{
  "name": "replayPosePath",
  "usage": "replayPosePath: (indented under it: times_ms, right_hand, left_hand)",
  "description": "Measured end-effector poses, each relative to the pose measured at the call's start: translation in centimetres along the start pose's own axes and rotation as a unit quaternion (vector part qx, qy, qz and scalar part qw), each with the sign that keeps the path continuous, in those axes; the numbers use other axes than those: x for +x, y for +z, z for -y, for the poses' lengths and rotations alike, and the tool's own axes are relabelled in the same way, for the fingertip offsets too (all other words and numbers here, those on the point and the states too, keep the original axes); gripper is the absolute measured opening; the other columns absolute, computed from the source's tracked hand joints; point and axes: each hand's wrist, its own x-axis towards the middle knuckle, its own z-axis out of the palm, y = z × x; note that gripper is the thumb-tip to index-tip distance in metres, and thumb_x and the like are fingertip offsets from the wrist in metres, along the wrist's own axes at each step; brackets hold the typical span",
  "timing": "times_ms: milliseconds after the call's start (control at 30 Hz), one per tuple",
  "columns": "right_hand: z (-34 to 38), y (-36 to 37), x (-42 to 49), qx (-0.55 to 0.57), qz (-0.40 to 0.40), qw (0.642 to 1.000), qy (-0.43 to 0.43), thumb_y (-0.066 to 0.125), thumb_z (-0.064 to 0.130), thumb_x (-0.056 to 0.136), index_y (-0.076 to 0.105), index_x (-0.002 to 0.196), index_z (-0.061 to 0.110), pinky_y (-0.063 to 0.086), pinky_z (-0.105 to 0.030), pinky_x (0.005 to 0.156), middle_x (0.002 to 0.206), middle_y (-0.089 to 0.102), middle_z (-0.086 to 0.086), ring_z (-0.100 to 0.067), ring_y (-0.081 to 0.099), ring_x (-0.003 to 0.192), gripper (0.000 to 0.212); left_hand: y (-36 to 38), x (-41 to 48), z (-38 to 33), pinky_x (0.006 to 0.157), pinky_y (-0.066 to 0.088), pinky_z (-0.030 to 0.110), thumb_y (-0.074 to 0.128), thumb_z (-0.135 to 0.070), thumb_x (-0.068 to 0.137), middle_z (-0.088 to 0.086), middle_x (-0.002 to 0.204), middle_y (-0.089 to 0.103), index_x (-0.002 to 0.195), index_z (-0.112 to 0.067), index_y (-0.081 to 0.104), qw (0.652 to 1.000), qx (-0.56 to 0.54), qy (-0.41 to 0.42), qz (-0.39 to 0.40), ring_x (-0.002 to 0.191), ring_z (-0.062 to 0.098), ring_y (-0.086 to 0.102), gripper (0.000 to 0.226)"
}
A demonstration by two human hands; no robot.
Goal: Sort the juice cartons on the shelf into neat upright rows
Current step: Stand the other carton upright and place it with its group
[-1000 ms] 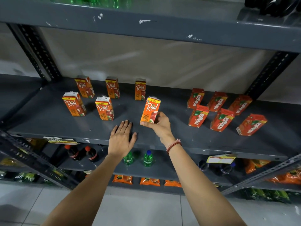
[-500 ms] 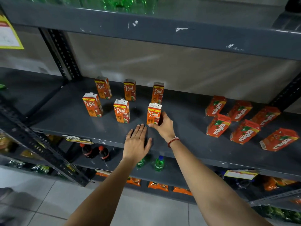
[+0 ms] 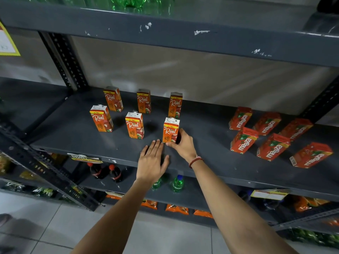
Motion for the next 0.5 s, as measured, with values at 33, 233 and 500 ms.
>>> replayPosePath:
  times_ms: [33,233,500]
  right_hand:
    - [0.0,0.0,0.0,0.002,0.001,1.000,0.001,0.082,0.021,0.067,0.055,0.110,0.012,0.050,-0.035,0.092,0.112,0.068,-0.009,-0.023,0.063,0.106,0.052]
    - [0.3,-0.4,-0.2,0.021,0.013,1.000,0.006,0.082,0.018,0.066,0.053,0.113,0.009,0.049,-0.036,0.094,0.116,0.066,-0.011,-0.024,0.062,0.109,0.056]
    - [-2.9,-5.2,-6.6,0.097,-0.170,0.980,0.019,0.076,0.019,0.075,0.062,0.108,0.014,0.047,-0.008,0.074,0.106,0.065,-0.001,-0.012,0.061,0.095,0.036]
  left_hand:
    - [0.0,0.0,0.0,0.106,0.035,0.045,0.029,-0.042,0.091,0.016,0.134,0.054,0.130,-0.002,0.050,1.000,0.000,0.000,0.000,0.127,0.028,0.047,0.059]
    - [0.3,0.1,0.2,0.106,0.034,0.046,0.027,-0.043,0.091,0.016,0.136,0.052,0.130,-0.002,0.049,1.000,0.008,0.006,-0.009,0.129,0.028,0.045,0.061]
    - [1.1,-0.9,-1.1,0.106,0.033,0.048,0.027,-0.041,0.089,0.016,0.136,0.052,0.128,-0.002,0.052,0.996,-0.046,-0.016,-0.069,0.131,0.029,0.042,0.061]
